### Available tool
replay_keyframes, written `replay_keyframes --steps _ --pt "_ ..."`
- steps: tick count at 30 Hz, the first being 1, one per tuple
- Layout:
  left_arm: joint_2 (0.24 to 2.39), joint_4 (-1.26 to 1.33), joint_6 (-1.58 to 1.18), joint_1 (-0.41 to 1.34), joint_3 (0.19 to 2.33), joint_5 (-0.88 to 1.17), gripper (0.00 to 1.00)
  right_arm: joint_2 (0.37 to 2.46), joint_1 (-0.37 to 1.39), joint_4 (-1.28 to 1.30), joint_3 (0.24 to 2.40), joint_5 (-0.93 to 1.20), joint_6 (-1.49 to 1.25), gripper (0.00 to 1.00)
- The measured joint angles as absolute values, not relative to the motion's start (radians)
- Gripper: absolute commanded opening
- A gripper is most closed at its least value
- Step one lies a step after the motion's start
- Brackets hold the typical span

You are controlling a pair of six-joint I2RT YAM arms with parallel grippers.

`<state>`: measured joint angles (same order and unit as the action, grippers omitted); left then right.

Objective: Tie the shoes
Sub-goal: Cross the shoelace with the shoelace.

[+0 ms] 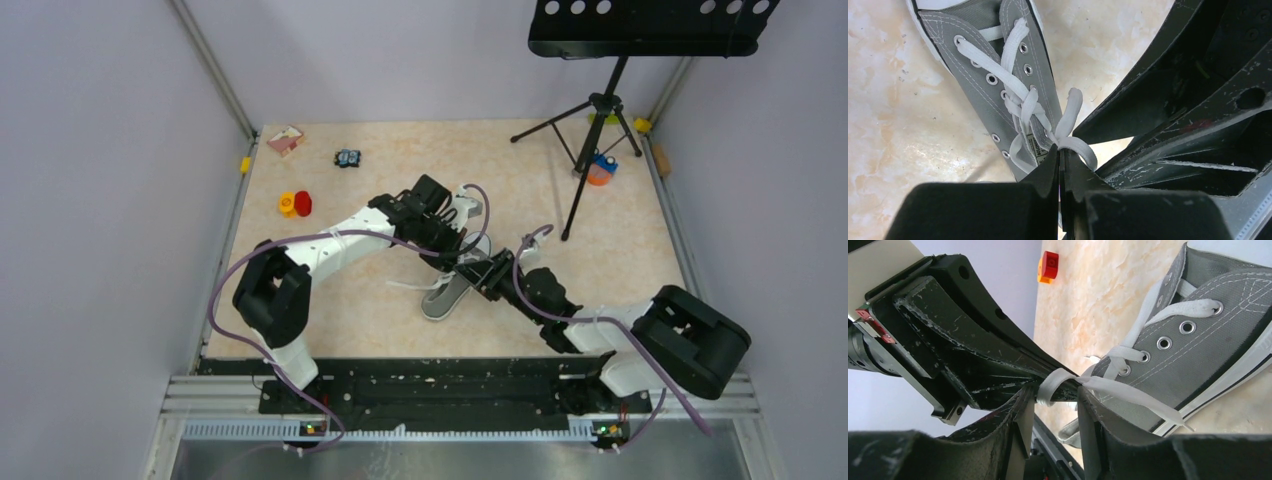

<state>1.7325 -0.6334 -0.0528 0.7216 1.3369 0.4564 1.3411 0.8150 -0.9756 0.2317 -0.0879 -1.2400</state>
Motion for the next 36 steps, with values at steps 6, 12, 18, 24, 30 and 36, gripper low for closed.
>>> replay_keyframes --steps 6,12,18,24,30,36 --pt "1.732 -0.636 -0.053 0.721 1.337 0.456 0.0 1.363 0.815 -1.002 0.232 -0.077 -1.238 0.0" --pt "1.732 -0.636 -0.054 0.721 1.337 0.456 0.0 1.362 0.815 -1.003 0.231 -0.083 -1.245 0.0" --pt "1.732 -0.636 -0.055 0.721 1.337 0.447 0.0 1.324 0.815 -0.973 0.191 -0.113 -1.276 0.0" --pt "1.732 -0.636 -0.058 0.722 1.337 0.437 0.0 1.304 0.815 -0.926 0.16 -0.134 -1.312 0.0" --pt "1.731 -0.637 -0.057 0.721 1.337 0.443 0.0 1.312 0.813 -0.92 0.157 -0.135 -1.335 0.0" --pt "1.725 -0.687 -0.005 0.719 1.34 0.488 0.0 1.317 0.807 -0.92 0.157 -0.134 -1.34 0.0"
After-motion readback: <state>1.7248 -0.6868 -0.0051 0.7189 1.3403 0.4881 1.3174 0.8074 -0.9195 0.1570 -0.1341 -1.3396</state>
